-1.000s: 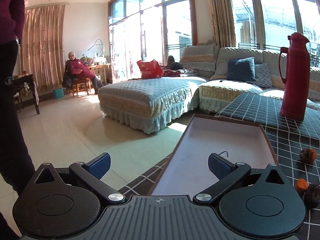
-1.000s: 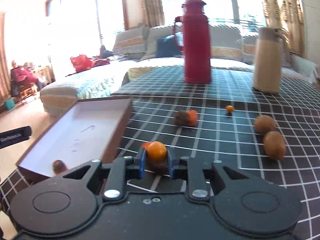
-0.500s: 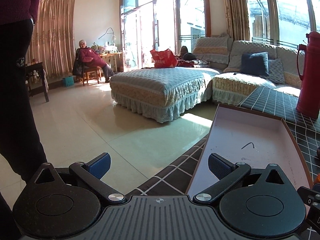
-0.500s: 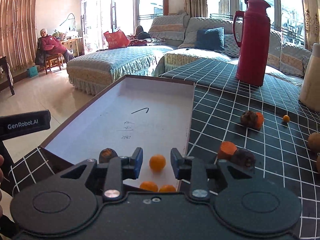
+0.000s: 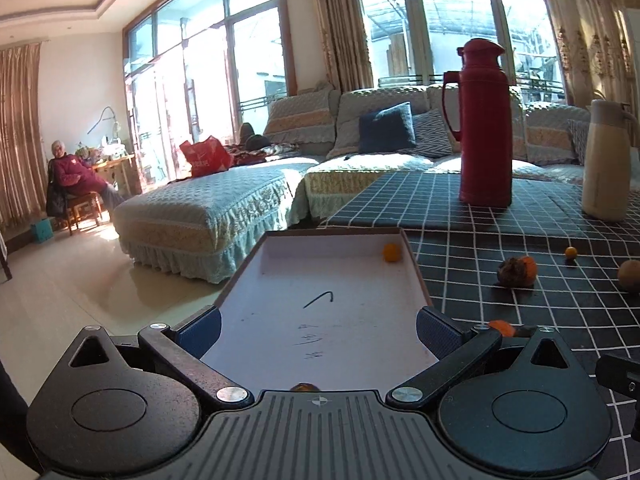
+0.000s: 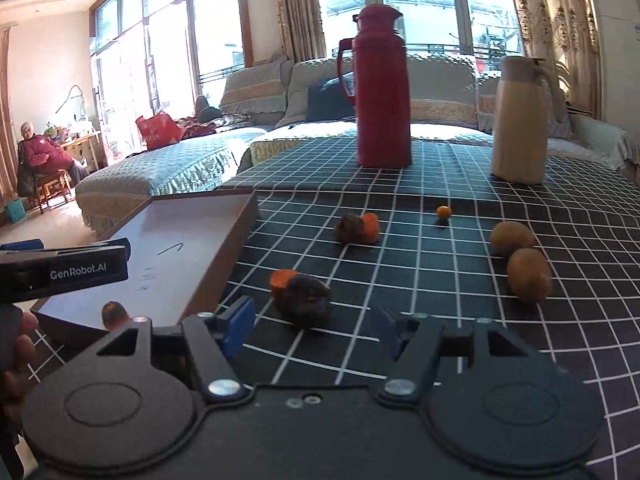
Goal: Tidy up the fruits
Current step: 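Grasp the dark dried persimmon with the left tool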
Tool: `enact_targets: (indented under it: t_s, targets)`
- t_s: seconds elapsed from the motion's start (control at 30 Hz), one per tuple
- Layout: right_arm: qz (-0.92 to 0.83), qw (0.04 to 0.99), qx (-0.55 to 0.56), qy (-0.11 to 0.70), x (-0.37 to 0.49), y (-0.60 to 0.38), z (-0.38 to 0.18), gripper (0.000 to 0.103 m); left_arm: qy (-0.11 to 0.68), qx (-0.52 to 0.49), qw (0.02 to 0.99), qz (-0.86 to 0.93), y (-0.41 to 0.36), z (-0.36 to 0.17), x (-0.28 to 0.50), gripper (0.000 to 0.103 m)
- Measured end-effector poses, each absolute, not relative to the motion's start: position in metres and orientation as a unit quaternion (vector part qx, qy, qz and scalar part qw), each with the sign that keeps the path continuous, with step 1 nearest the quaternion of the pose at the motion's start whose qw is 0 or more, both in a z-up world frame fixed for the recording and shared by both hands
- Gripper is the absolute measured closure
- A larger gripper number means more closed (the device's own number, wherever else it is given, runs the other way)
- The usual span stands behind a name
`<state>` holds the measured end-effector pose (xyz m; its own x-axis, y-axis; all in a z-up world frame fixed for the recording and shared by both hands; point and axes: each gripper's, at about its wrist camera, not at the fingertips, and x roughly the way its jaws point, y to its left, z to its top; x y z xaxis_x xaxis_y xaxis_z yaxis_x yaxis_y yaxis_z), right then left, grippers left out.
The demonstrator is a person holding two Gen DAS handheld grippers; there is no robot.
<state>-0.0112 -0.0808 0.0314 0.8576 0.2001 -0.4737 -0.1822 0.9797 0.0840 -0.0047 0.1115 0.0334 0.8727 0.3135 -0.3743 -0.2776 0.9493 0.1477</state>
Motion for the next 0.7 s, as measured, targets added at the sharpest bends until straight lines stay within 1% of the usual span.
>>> enact_targets:
  t_s: [0.2, 0.27, 0.3, 0.43, 0.7]
  targets:
    - [0.029, 0.971, 0.048, 0.231, -0.016, -0.141, 0.031, 0.039, 0.213, 0.07, 0.97, 0.096, 0.042, 0.028, 0.012, 0.0]
    - [-0.012, 0.976, 0.042, 0.214, -0.02, -0.156, 0.034, 0.034, 0.226, 0.07, 0.968, 0.085, 0.024, 0.022, 0.021, 0.0]
    - [-0.045, 0.978, 0.032, 0.201, -0.022, -0.164, 0.035, 0.029, 0.232, 0.072, 0.966, 0.083, 0.016, 0.019, 0.025, 0.0]
    - [-0.162, 0.972, -0.039, 0.164, -0.023, -0.182, 0.033, 0.024, 0.248, 0.091, 0.961, 0.082, -0.015, 0.003, 0.037, 0.0]
    - [-0.149, 0.976, -0.038, 0.154, -0.029, -0.192, 0.032, 0.025, 0.281, 0.078, 0.951, 0.103, -0.044, -0.012, 0.057, 0.0]
